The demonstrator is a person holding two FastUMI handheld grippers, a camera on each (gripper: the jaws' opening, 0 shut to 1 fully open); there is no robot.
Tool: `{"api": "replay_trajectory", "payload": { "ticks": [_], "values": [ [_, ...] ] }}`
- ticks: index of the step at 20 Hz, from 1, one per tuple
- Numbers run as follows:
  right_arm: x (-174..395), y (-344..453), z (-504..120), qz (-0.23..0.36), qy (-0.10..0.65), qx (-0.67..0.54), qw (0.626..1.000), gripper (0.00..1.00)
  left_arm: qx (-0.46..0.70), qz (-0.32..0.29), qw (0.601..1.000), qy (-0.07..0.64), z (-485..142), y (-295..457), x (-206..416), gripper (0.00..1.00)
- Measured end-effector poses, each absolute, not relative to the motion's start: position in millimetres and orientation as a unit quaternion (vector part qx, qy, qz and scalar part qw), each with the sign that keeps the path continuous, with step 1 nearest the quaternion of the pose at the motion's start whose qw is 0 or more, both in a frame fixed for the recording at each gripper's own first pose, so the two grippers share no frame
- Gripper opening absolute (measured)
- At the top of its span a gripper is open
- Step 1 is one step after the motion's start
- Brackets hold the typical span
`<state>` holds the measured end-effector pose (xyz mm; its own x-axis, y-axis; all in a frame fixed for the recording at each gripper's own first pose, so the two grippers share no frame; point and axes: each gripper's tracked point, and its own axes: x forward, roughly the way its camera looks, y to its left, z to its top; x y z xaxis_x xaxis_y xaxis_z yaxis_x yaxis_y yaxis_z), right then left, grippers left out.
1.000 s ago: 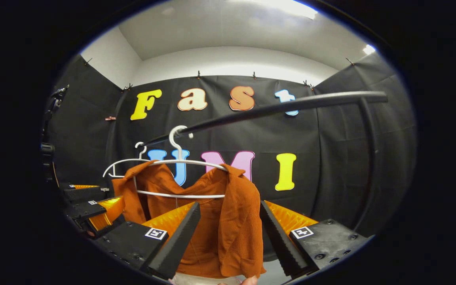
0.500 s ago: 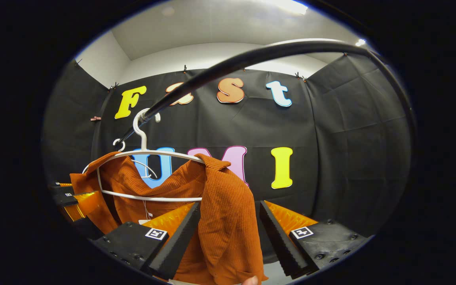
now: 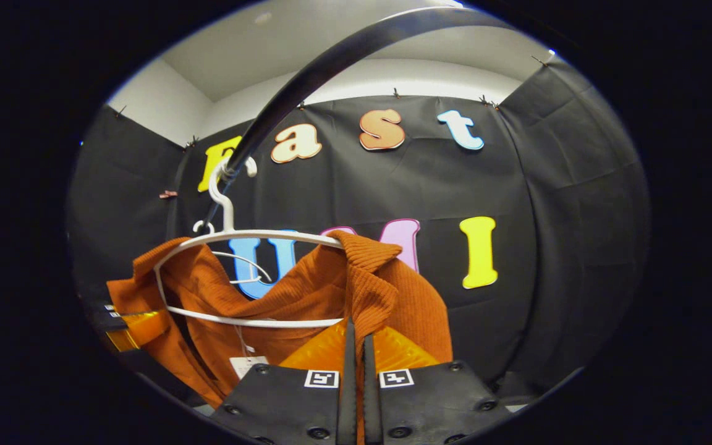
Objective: Grasp the clothes on the hanger with both hands and then place them into the laundry hamper below.
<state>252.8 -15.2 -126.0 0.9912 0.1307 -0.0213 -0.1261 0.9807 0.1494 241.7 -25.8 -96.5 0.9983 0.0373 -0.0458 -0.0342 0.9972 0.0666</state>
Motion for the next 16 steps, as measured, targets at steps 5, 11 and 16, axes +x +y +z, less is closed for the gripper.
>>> {"api": "replay_trajectory", "payload": {
  "ticks": [5,11,16],
  "values": [
    [253.3,-14.6,-138.4,0.081,0.060,0.157,0.982,0.04,0.033,0.019,0.999,0.027,-95.4,-16.4,243.9,0.03],
    [252.5,-30.7,-121.6,0.107,0.064,0.210,0.970,0.04,0.009,0.021,0.999,0.035,-74.4,2.5,249.7,0.05],
    [249.4,-39.8,-132.4,0.121,0.077,0.201,0.969,0.04,0.002,0.028,0.999,0.040,-62.9,20.3,254.4,0.05]
  ]
}}
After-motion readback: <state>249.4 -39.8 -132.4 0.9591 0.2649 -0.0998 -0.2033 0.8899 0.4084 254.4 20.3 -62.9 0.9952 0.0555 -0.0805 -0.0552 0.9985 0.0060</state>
